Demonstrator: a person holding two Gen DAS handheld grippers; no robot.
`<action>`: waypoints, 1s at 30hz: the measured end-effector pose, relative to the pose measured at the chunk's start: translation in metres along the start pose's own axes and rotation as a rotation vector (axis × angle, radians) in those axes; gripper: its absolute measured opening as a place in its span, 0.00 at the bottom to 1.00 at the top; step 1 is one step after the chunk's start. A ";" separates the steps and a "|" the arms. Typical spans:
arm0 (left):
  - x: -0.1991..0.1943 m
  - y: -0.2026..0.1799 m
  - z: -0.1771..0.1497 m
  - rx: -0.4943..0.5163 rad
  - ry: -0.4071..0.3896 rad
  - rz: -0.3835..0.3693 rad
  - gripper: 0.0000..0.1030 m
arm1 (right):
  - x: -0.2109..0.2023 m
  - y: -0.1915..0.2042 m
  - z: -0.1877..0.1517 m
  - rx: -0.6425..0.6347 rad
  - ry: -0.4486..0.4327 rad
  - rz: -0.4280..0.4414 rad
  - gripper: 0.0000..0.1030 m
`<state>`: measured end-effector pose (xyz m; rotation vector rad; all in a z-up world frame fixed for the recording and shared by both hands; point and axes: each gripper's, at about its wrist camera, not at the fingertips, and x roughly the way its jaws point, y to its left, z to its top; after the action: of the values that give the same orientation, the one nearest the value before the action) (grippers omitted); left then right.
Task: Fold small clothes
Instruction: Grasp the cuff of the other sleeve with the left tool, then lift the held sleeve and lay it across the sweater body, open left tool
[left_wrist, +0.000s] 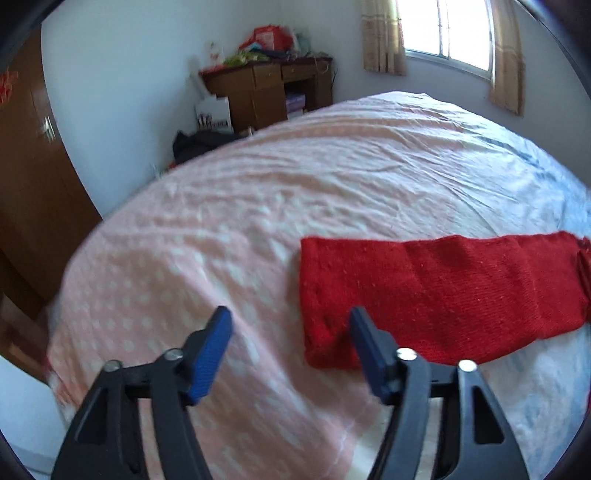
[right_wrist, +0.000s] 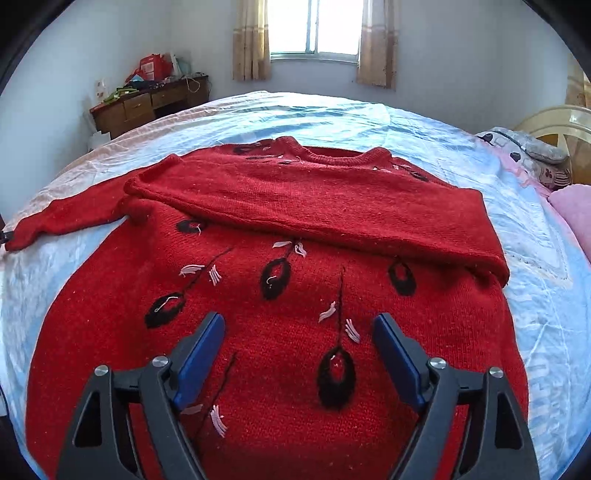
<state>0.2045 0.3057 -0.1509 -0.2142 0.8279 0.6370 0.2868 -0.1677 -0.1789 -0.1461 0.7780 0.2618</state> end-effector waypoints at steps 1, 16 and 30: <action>0.003 -0.001 -0.001 -0.017 0.014 -0.018 0.61 | 0.001 0.001 0.000 -0.001 -0.002 -0.003 0.83; 0.009 -0.024 0.006 -0.013 -0.011 -0.071 0.12 | 0.000 0.002 -0.005 0.013 -0.021 -0.015 0.87; -0.056 -0.027 0.048 -0.056 -0.067 -0.238 0.11 | -0.017 -0.005 0.002 0.067 -0.022 0.031 0.88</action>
<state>0.2218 0.2792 -0.0792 -0.3354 0.7082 0.4420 0.2778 -0.1756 -0.1651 -0.0674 0.7668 0.2663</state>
